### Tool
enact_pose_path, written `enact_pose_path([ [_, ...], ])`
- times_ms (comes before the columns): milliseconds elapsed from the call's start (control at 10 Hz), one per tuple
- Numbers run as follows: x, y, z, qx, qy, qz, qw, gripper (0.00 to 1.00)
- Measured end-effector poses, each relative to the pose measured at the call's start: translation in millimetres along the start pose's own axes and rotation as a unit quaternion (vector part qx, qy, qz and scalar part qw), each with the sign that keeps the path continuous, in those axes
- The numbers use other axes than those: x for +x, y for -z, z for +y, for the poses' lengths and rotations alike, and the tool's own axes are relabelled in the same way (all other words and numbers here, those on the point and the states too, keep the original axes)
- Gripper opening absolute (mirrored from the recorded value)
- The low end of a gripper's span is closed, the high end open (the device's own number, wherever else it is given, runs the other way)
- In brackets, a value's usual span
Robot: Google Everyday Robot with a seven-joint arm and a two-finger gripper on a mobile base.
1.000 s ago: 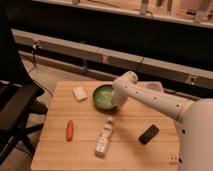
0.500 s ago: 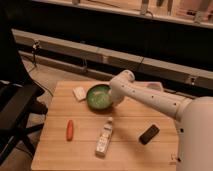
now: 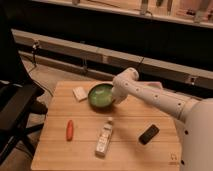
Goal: Pick up the ceramic bowl
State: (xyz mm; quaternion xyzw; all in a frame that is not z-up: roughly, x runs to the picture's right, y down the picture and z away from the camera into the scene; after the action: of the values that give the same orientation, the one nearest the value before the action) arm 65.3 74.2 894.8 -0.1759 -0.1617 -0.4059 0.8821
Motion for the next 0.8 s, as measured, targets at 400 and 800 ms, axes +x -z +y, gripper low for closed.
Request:
enact_pose_path([
  [400,16.9,10.9,13.1,0.004,0.006,0.008,0.9999,0.00],
  [800,11.7,17.9,-2.5,0.011,0.009,0.017,0.9998,0.00],
])
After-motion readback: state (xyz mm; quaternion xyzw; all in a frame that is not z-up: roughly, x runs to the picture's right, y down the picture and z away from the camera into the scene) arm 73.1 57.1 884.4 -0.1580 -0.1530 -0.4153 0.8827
